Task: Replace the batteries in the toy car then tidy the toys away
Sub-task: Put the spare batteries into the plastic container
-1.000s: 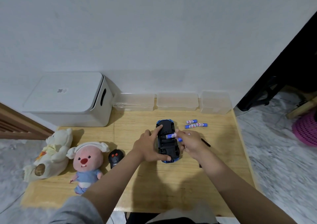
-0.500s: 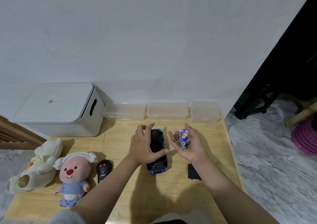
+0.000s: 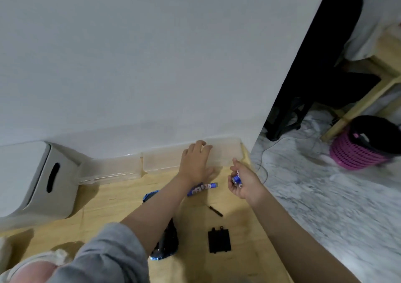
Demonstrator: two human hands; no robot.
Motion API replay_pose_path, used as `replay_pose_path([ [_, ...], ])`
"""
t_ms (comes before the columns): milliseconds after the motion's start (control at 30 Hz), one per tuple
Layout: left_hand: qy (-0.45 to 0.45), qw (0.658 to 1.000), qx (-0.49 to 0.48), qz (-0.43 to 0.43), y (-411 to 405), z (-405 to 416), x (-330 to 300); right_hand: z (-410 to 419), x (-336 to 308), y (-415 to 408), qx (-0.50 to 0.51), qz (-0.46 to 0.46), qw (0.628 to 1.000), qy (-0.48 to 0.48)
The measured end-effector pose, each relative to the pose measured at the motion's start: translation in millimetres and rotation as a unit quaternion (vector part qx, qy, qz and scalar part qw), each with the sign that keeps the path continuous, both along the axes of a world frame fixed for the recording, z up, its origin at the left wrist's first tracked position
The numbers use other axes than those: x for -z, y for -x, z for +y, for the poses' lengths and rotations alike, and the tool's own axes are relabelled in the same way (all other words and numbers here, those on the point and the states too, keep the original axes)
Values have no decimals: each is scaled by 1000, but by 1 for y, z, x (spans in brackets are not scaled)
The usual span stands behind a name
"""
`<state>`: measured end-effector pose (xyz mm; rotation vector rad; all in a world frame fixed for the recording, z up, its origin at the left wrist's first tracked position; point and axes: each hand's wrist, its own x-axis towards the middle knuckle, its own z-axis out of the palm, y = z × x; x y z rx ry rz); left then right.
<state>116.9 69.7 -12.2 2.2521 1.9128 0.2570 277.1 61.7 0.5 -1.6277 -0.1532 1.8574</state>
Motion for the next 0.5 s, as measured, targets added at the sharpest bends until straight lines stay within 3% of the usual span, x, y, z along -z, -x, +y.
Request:
replay_pose_path([
  [200, 23, 995, 71, 73, -11, 36, 9, 23, 6, -5, -38, -9, 999, -2],
  [500, -17, 995, 91, 47, -4, 40, 21, 34, 12, 1, -39, -99, 994, -15],
])
